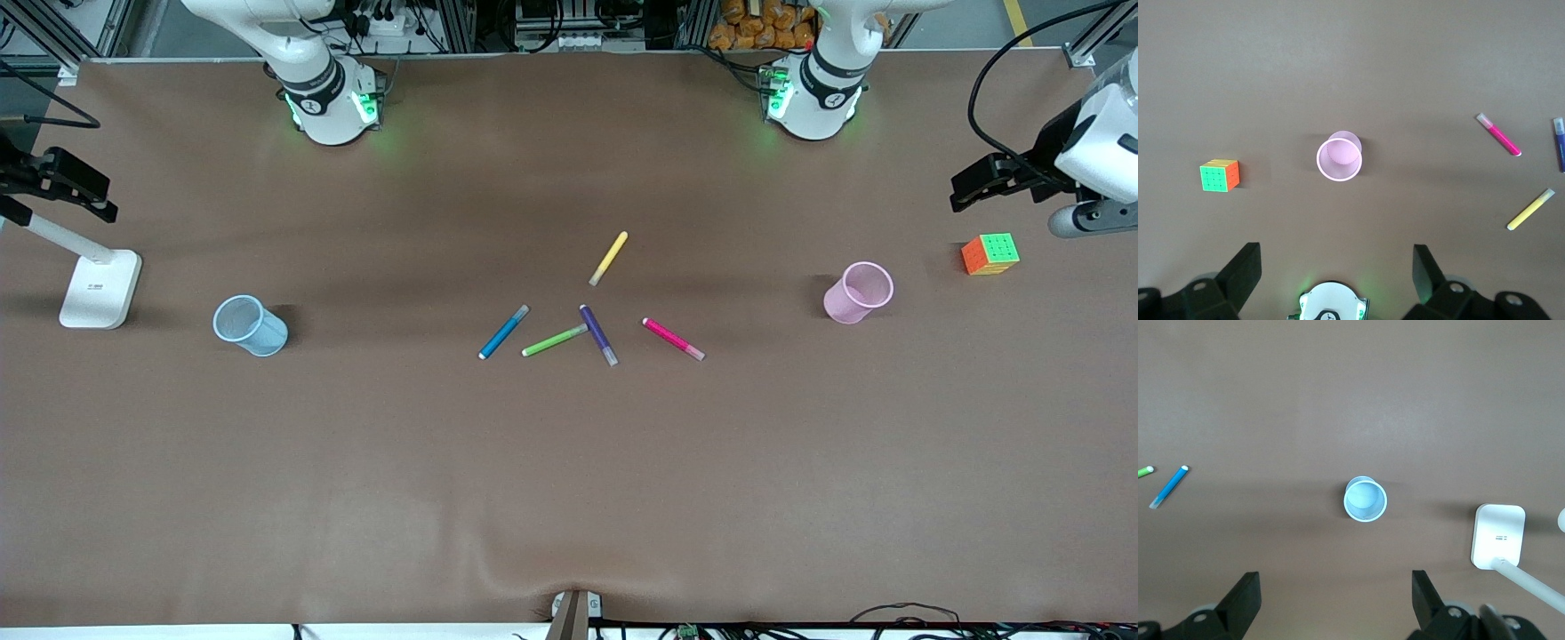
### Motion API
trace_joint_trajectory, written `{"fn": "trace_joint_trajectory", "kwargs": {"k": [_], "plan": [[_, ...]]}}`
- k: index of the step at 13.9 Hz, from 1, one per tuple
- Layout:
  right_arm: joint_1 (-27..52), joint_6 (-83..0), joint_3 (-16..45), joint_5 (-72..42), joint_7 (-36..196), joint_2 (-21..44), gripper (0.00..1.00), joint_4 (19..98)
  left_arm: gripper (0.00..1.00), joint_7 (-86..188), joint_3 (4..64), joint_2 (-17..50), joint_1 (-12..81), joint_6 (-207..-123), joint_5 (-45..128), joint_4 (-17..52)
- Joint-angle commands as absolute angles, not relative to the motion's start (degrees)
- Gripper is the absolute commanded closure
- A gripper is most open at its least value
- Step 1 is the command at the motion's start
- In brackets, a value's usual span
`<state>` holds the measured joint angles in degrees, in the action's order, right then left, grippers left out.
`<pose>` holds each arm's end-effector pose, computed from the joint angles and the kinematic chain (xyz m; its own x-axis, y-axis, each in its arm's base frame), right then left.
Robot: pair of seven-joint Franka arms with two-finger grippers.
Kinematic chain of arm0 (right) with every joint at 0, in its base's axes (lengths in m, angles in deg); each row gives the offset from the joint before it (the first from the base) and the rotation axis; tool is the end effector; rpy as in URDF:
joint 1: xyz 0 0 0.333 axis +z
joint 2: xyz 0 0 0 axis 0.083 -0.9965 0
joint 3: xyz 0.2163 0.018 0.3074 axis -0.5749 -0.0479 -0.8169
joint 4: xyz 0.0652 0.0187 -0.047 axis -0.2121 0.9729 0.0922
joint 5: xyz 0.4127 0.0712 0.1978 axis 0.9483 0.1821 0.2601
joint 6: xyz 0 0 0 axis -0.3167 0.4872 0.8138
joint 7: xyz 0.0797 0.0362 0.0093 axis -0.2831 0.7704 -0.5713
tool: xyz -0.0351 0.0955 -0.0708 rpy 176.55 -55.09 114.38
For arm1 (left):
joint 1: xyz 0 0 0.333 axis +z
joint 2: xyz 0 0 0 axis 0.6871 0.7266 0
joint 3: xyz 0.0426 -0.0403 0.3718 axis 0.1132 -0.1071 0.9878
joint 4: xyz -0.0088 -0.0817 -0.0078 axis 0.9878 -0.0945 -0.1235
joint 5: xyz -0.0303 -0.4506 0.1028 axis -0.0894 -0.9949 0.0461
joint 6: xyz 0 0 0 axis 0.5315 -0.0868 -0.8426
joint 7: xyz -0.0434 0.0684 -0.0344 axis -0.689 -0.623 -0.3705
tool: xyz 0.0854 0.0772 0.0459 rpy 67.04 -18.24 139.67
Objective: Place pink and blue markers in matching cups
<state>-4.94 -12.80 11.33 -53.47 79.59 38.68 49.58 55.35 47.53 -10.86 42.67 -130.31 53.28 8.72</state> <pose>0.5976 -0.0283 0.7038 0.9986 0.0522 0.0086 0.0520 -0.9983 0.0250 0.5944 -0.0526 0.6718 0.9897 0.0977 -0.1051 0.0902 -0.9932 -0.0737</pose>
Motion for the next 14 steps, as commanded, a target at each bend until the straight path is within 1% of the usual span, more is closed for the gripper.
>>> {"fn": "trace_joint_trajectory", "kwargs": {"k": [1, 3, 10, 14], "plan": [[-5.47, -12.02, 11.04, -53.54, 78.83, 38.22, 0.0, 48.53, 0.0, 54.33, 47.48, -10.55, 42.79, -129.76, 52.69, 9.48], [-5.55, -12.03, 11.04, -53.54, 78.83, 38.22, 0.0, 48.53, 0.0, 54.42, 47.48, -9.5, 42.7, -129.85, 52.61, 10.62], [-5.81, -12.02, 11.04, -53.54, 78.83, 38.13, 0.0, 48.53, 0.0, 55.91, 47.04, -3.7, 41.12, -130.99, 52.34, 10.36], [-5.99, -12.11, 11.04, -53.54, 78.74, 37.95, 0.0, 48.53, 0.0, 55.92, 46.87, -2.29, 40.68, -132.31, 52.43, 10.27]]}}
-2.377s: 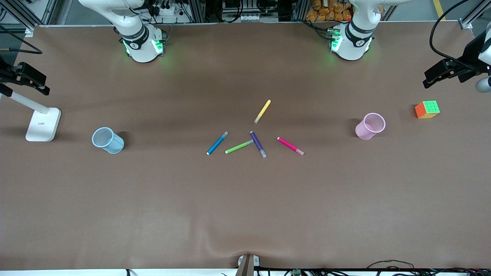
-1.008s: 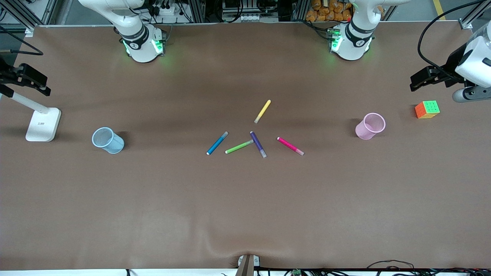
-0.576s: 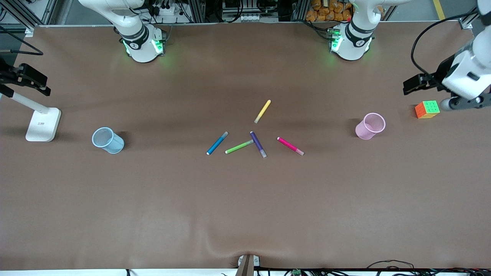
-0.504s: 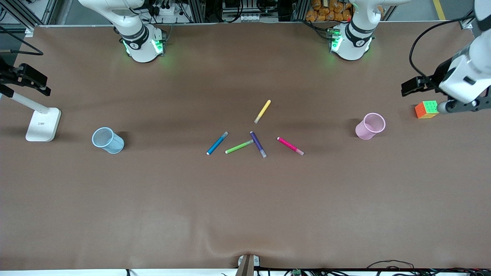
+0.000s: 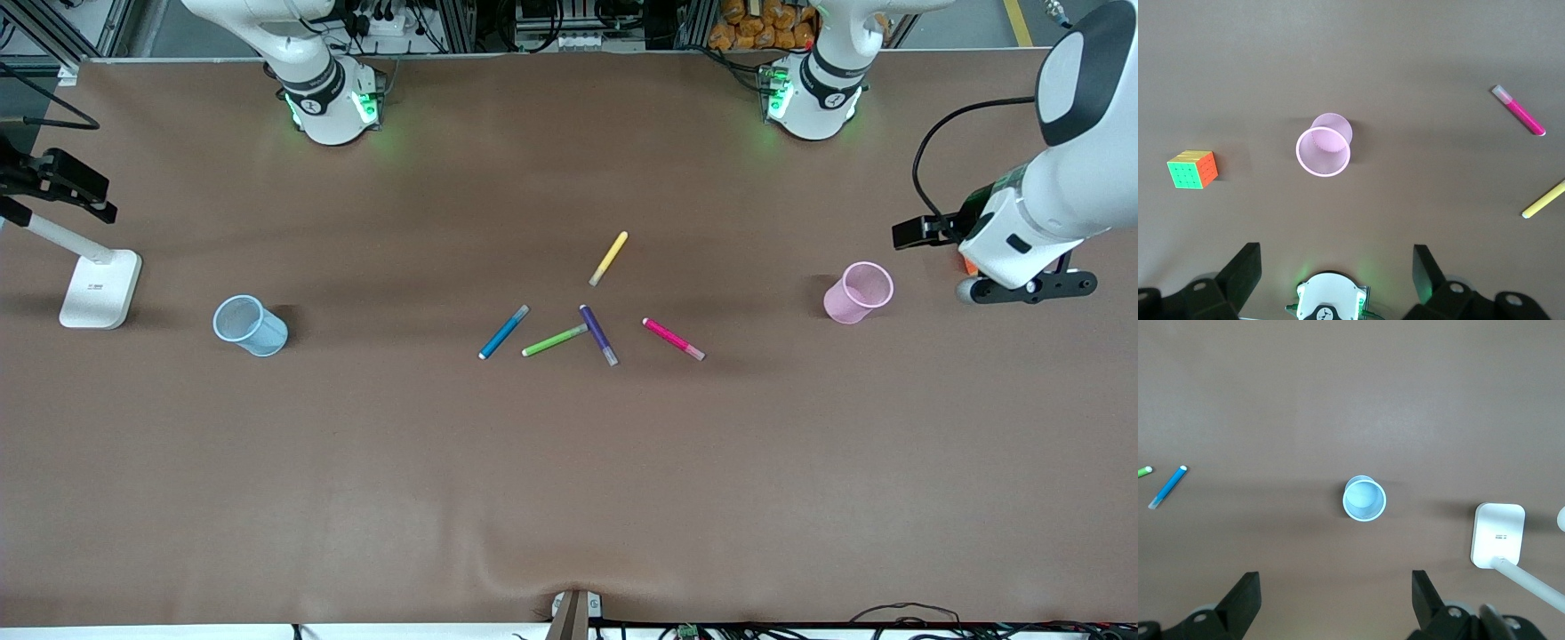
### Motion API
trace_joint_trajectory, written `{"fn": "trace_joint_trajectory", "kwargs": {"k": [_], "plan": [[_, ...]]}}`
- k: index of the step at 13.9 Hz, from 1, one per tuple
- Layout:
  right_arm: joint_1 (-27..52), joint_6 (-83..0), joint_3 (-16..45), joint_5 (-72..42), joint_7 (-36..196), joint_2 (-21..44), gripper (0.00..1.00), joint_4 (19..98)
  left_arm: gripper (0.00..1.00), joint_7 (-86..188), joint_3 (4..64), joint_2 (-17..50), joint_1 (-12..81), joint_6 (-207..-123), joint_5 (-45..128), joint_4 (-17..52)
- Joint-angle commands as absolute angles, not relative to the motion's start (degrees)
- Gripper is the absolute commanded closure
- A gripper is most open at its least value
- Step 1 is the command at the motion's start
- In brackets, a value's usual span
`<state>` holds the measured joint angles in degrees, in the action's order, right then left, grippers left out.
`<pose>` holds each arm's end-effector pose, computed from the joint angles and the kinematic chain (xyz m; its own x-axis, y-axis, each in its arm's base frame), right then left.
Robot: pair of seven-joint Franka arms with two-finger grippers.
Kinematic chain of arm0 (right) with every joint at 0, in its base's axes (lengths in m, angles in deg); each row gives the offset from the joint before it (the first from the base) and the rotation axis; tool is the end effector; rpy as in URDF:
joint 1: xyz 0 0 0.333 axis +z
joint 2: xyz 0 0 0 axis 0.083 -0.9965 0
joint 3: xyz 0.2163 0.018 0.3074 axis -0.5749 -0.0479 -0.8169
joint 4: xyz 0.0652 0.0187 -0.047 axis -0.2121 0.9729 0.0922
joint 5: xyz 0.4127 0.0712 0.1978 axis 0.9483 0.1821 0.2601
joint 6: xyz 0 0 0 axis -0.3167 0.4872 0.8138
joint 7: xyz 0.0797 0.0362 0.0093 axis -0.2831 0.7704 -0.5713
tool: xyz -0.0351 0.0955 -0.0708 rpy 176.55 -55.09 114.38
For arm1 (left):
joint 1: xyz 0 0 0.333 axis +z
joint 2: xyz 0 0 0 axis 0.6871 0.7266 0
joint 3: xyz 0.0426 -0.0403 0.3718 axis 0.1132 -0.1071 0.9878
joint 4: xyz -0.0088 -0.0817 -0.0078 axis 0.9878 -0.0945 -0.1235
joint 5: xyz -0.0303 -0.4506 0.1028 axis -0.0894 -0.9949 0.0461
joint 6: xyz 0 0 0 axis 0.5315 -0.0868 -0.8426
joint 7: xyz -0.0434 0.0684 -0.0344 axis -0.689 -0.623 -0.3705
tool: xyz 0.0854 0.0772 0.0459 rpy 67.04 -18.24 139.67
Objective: Place pink and blue markers in matching cups
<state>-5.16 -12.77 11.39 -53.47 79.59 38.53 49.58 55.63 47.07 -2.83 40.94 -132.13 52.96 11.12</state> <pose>0.5983 -0.0313 0.7022 0.9989 0.0473 0.0055 0.0472 -0.9986 0.0247 0.6326 -0.0781 0.5655 0.9655 0.0639 -0.2526 0.0439 -0.9955 -0.0839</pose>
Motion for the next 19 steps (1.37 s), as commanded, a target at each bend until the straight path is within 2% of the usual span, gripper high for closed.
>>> {"fn": "trace_joint_trajectory", "kwargs": {"k": [1, 7, 12, 19], "plan": [[-6.08, -12.11, 11.04, -53.46, 78.65, 37.95, 0.0, 48.53, 0.0, 55.92, 46.69, -1.94, 40.68, -132.66, 52.43, 10.27], [-6.26, -12.2, 11.04, -53.37, 78.56, 36.73, 0.0, 48.26, 0.0, 58.02, 46.6, 6.4, 38.41, -132.57, 52.17, 11.15], [-7.05, -12.2, 11.13, -53.46, 78.39, 35.32, 0.0, 48.09, 0.0, 73.9, 46.69, 10.62, 33.91, -135.11, 50.41, 11.06], [-7.4, -12.46, 11.13, -54.51, 78.47, 30.4, 0.0, 48.0, 0.0, 81.74, 46.69, 12.91, 34.7, -139.07, 42.41, 11.15]]}}
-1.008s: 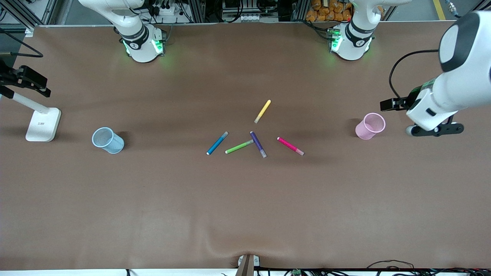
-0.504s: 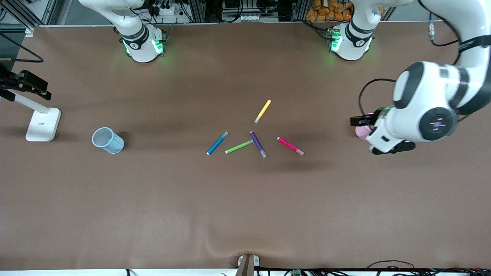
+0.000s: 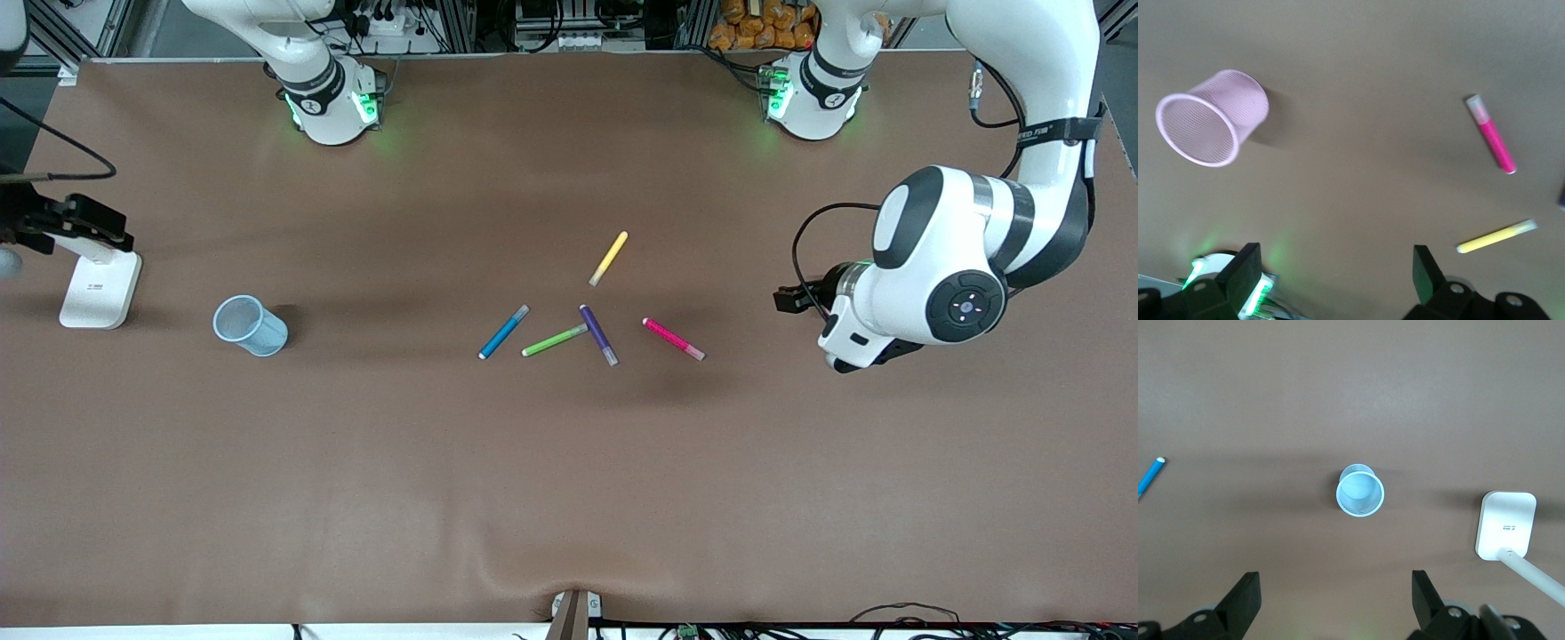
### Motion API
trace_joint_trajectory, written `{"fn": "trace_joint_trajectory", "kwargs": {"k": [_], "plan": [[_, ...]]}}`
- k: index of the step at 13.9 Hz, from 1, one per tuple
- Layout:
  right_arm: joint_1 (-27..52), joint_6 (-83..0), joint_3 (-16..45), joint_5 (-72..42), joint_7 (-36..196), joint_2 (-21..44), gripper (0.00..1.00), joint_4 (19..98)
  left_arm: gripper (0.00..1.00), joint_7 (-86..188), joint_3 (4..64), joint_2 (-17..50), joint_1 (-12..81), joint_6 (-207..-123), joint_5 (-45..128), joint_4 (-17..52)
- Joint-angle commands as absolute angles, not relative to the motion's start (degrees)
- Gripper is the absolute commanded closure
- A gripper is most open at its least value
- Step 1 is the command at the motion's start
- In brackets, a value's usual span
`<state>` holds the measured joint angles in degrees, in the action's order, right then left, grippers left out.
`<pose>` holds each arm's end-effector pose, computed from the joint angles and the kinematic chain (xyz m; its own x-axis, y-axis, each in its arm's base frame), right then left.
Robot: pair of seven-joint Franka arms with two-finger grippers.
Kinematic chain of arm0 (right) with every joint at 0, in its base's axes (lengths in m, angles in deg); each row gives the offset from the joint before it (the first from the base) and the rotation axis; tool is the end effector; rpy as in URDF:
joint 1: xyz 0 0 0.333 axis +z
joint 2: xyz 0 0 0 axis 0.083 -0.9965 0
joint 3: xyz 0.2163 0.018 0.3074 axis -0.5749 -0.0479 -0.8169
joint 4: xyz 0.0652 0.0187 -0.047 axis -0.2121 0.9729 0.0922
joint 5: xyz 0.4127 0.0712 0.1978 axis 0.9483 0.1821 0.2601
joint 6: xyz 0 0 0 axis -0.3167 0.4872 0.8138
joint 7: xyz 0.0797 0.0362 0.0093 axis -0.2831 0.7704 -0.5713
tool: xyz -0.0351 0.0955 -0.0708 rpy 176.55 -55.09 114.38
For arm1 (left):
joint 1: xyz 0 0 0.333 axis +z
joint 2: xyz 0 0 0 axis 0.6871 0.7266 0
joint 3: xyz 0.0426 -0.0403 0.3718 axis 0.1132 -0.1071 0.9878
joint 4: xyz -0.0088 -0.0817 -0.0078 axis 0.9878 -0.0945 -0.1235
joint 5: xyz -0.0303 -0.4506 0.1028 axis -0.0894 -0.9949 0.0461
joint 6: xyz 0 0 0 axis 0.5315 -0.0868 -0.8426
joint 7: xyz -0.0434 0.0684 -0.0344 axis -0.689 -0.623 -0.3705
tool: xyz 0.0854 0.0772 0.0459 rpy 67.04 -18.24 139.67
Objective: Place pink and blue markers in matching cups
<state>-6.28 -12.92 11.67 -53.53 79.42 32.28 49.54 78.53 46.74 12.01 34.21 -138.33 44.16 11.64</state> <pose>0.6344 -0.0471 0.6354 0.9946 0.0260 -0.1001 0.0281 -0.9994 0.0200 0.6650 -0.1836 0.3944 0.8423 0.3409 -0.4175 0.3211 -0.9395 -0.1191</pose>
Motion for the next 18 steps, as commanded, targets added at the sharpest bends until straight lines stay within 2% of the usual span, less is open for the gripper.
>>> {"fn": "trace_joint_trajectory", "kwargs": {"k": [1, 4, 10, 14, 18], "plan": [[-7.92, -12.55, 11.13, -54.51, 78.47, 28.74, 0.0, 48.0, 0.0, 82.37, 46.69, 13.18, 34.61, -139.6, 42.41, 11.15], [-8.72, -12.82, 11.04, -55.38, 77.69, 26.01, 0.0, 47.91, 0.0, 84.04, 46.69, 13.27, 34.61, -139.69, 42.41, 11.15], [-6.27, -10.36, 10.6, -53.73, 90.22, 26.09, 0.0, 48.53, 0.0, 91.15, 46.69, 13.44, 33.91, -141.09, 38.91, 11.24], [-2.92, -9.48, 10.6, -51.17, 102.26, 26.18, 0.0, 48.53, 0.0, 96.24, 46.69, 16.25, 32.25, -143.9, 37.49, 11.24], [-1.43, -9.83, 10.6, -50.74, 104.92, 25.91, 0.0, 48.88, 0.0, 101.44, 46.69, 19.67, 30.57, -146.89, 37.31, 11.24]]}}
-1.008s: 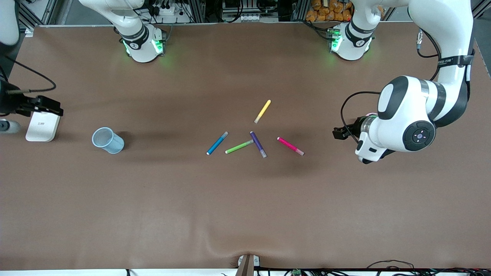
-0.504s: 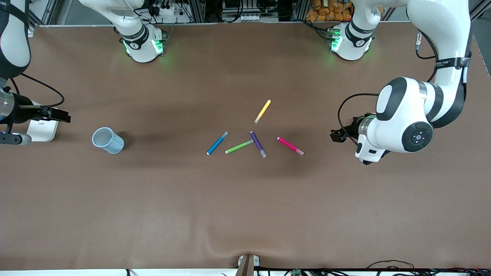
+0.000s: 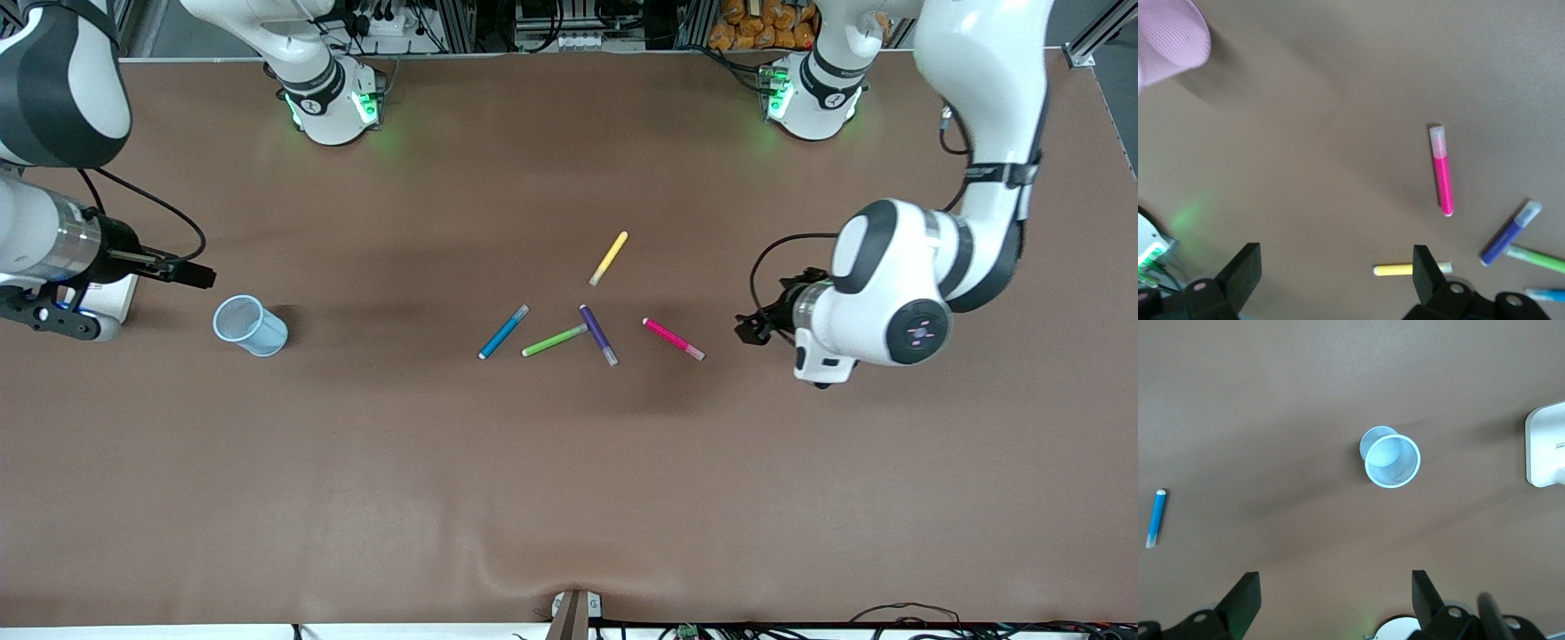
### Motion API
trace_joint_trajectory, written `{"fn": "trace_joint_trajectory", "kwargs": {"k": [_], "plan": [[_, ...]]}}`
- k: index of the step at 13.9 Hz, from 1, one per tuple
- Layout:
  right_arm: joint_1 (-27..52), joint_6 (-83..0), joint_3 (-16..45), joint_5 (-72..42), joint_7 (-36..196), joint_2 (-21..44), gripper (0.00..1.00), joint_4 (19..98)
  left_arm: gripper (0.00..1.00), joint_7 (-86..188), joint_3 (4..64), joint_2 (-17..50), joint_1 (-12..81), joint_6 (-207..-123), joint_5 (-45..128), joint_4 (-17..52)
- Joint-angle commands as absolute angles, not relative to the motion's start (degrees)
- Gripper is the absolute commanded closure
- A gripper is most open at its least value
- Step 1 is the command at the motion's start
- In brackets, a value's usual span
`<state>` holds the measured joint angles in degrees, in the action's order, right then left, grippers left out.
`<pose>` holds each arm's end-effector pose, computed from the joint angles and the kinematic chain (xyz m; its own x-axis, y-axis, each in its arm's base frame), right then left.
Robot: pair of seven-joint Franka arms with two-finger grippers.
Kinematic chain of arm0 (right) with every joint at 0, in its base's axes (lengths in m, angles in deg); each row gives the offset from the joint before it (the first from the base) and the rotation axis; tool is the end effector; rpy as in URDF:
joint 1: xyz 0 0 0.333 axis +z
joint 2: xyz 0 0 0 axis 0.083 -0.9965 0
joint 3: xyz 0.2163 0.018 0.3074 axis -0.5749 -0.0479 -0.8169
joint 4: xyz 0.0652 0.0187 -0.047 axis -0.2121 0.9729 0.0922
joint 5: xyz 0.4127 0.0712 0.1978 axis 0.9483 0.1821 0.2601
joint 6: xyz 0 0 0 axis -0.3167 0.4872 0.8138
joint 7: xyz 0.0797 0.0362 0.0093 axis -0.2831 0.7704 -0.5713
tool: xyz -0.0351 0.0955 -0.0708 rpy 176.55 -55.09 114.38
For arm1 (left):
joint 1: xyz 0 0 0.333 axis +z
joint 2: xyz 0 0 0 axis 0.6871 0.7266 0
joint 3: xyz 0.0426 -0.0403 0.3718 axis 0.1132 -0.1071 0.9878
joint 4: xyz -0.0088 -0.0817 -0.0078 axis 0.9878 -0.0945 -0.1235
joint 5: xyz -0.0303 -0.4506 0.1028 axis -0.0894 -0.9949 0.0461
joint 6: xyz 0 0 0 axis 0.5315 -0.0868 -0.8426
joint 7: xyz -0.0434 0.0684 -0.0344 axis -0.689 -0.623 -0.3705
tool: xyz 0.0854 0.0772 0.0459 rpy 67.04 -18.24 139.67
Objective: Place pink and blue markers in matching cups
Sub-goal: 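Lower the left gripper over the pink marker while the right gripper reaches the blue marker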
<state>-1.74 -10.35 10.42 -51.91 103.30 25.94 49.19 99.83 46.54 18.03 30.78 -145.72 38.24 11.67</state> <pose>0.6597 0.0218 0.5638 0.9299 -0.2858 -0.2316 -0.2747 -0.9582 0.0794 0.6708 -0.2412 0.3270 0.6604 0.6281 -0.4115 0.6095 -0.7685 -0.1947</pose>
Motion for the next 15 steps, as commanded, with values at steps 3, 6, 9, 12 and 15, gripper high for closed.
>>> {"fn": "trace_joint_trajectory", "kwargs": {"k": [3, 6, 9, 12, 15], "plan": [[-0.55, -10.88, 10.6, -48.37, 108.88, 24.77, 0.0, 50.02, 0.0, 103.46, 46.69, 22.49, 29.87, -150.58, 35.56, 11.68], [2.52, -13.24, 10.6, -48.01, 115.28, 23.64, 0.0, 50.98, 0.0, 103.47, 46.69, 23.2, 29.87, -156.02, 31.35, 14.74], [6.65, -17.12, 10.6, -48.01, 123.1, 22.49, 0.0, 52.3, 0.0, 105.3, 46.69, 24.08, 29.08, -160.42, 28.0, 16.33], [11.4, -18.69, 10.6, -46.17, 133.9, 20.47, 0.0, 52.74, 0.0, 110.22, 46.69, 26.18, 27.67, -164.11, 27.47, 16.42], [14.91, -24.93, 10.6, -41.77, 139.11, 20.46, 0.0, 56.69, 0.0, 110.23, 46.69, 28.73, 27.41, -167.54, 27.38, 16.42]]}}
